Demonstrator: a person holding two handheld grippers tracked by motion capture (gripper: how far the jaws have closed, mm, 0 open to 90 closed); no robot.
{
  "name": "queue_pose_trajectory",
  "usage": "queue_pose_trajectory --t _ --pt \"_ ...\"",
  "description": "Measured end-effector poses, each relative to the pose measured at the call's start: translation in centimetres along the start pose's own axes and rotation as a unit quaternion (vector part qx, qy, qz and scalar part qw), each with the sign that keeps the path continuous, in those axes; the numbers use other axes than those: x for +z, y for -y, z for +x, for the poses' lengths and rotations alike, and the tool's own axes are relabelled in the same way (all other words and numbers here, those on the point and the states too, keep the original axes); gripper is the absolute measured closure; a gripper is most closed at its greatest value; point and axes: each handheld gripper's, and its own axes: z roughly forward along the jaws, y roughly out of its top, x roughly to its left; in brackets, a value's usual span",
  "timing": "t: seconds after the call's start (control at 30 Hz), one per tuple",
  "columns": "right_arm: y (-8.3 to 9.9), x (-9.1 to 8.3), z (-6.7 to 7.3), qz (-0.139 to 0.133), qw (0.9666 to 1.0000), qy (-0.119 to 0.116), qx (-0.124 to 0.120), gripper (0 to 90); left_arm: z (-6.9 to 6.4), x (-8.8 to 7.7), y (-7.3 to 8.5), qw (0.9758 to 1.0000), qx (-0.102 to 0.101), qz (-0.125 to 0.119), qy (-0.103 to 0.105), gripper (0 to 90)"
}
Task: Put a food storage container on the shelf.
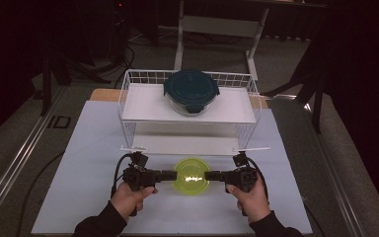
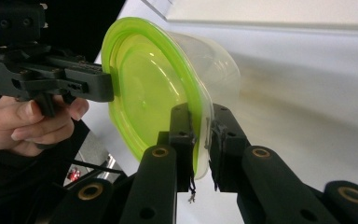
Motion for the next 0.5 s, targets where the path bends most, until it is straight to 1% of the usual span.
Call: queue_pose_trajectory --t 0.03,0.07,0.1,0.23,0.27,0.3,0.4,0.5 --pt "-0.1 -0.3 0.3 -0.002 1.0 -0.001 -0.004 80.4 -0.3 -0.2 -0.2 1.0 0.005 -0.003 -0.002 83.3" --pt "-0.5 -0.8 0.8 -0.007 1.0 -0.002 -0.006 80.5 -1.0 -0.5 -0.5 0.9999 0.013 -0.009 -0.004 83.3" --pt "-0.6 -1.0 1.0 -0.009 0.9999 -0.001 -0.009 80.5 -1.2 -0.7 -0.7 0.9998 0.014 -0.012 -0.004 83.3" --pt "-1.1 -1.5 1.5 -0.012 0.9998 -0.003 -0.012 80.5 -1.7 -1.1 -1.2 0.9997 0.018 -0.019 0.0 83.3" --pt "-1.3 -1.8 1.8 -0.014 0.9997 -0.004 -0.017 80.5 -2.1 -1.5 -1.6 0.9994 0.024 -0.023 0.003 83.3" --pt "-2.1 -2.5 2.5 -0.017 0.9996 -0.004 -0.024 80.5 -2.4 -1.8 -2.1 0.9993 0.027 -0.025 0.003 83.4" --pt "-2.9 -3.0 3.2 -0.02 0.9993 -0.002 -0.03 80.5 -3.1 -2.4 -3.1 0.9989 0.032 -0.032 0.002 83.4" --pt "-4.2 -3.7 4.1 -0.026 0.999 0.002 -0.037 80.5 -3.7 -2.9 -4.3 0.9986 0.034 -0.04 0.004 83.4"
